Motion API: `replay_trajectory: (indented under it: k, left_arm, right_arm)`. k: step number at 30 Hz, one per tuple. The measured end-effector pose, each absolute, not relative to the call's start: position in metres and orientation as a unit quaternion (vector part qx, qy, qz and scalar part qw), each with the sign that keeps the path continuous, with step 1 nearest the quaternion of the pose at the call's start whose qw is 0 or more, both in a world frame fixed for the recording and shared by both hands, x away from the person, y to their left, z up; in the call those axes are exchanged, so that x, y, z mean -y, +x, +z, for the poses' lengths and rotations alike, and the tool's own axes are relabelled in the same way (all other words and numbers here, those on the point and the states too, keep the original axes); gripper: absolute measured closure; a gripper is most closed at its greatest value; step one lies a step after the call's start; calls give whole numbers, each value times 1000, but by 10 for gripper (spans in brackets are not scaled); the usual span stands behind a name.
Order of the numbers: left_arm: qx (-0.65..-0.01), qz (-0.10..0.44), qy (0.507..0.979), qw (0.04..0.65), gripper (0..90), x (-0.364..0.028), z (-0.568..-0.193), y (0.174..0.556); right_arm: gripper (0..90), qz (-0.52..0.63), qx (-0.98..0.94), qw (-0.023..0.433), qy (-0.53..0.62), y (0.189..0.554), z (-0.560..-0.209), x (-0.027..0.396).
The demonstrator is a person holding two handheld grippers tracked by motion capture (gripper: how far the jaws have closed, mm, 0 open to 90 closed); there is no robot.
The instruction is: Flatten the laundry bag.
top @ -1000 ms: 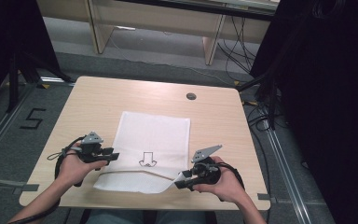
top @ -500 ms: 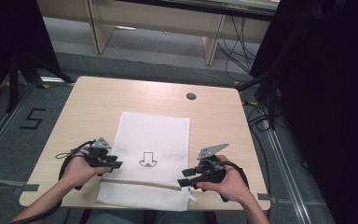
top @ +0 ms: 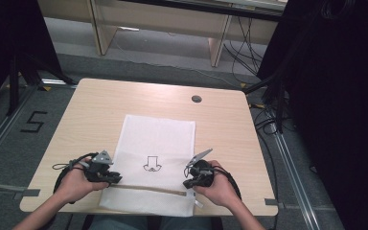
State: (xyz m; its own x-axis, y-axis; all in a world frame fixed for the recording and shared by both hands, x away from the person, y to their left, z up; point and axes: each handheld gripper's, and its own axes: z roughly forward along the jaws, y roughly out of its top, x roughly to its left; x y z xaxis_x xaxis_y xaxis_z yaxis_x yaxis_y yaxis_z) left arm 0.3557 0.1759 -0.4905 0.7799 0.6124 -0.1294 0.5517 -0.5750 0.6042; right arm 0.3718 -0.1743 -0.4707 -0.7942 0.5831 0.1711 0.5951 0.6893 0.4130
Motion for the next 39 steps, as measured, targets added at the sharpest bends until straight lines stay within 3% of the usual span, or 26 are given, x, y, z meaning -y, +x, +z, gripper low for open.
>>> replay_trajectory:
  k: [9, 20, 21, 24, 31, 39]
  left_arm:
    - [-302, 45, 910, 280, 807, -171, -496, 359]
    - [-327, 53, 895, 297, 806, -167, -499, 363]
    - [-305, 59, 908, 280, 806, -170, -496, 366]
    - [-332, 59, 892, 300, 805, -167, -499, 366]
    - [-319, 50, 904, 281, 787, -169, -495, 363]
    - [-347, 67, 874, 334, 721, -173, -492, 363]
  right_arm:
    - [900, -200, 917, -9, -344, 380, -482, 172]
    - [900, -214, 906, -13, -366, 389, -484, 175]
    - [900, -213, 907, -17, -363, 390, -484, 175]
    - [900, -218, 905, -15, -365, 392, -484, 175]
    - [863, -242, 899, -33, -363, 392, -482, 180]
    - [796, -289, 879, -55, -376, 382, -469, 191]
